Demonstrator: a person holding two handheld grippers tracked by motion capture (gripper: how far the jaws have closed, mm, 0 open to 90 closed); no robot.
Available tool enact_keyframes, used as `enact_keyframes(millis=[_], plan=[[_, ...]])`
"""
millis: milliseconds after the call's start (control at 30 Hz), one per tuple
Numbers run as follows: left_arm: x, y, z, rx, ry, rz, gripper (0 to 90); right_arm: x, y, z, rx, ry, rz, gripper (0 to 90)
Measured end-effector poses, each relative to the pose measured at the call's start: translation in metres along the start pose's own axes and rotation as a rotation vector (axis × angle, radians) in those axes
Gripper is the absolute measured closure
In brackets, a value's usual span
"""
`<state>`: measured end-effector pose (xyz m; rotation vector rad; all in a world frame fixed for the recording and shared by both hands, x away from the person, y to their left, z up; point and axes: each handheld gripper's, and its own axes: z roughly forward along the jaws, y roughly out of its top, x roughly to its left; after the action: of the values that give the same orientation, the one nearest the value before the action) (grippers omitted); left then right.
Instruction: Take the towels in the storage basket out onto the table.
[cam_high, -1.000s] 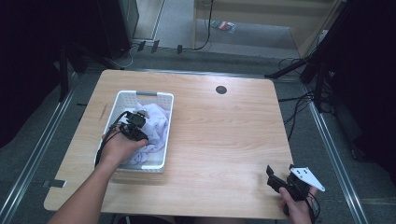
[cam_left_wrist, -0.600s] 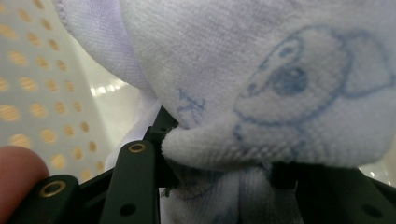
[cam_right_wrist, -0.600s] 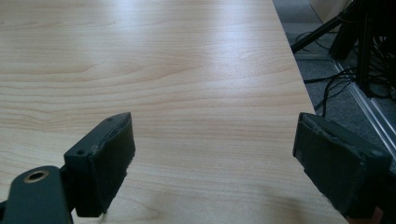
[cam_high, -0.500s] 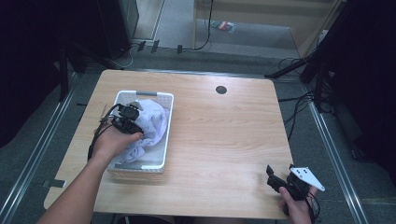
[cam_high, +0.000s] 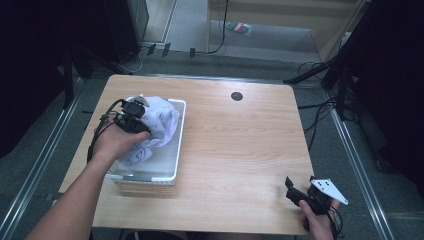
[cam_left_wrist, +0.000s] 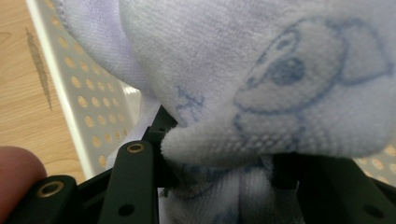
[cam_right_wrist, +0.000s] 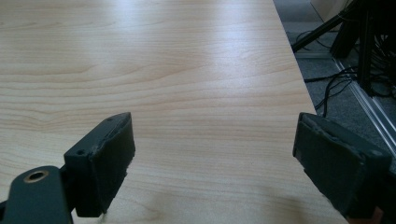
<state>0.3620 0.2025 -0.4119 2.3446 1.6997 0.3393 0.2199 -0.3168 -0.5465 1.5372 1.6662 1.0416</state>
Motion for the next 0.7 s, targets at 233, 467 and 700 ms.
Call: enact_keyframes(millis=[233, 467, 700], plan=[[0.004, 0.01, -0.016, -0.003, -0.021, -0.028, 54.5, 0.0, 0.0, 0.0, -0.001, 0.002, 0.003, 13.0], [0.002, 0.025, -0.036, 0.0, -0.032, -0.03, 54.2, -0.001, 0.0, 0.0, -0.003, 0.007, 0.003, 13.0], [-0.004, 0.04, -0.057, -0.004, -0.049, -0.033, 54.0, -0.001, 0.0, 0.0, -0.002, 0.009, 0.003, 13.0]])
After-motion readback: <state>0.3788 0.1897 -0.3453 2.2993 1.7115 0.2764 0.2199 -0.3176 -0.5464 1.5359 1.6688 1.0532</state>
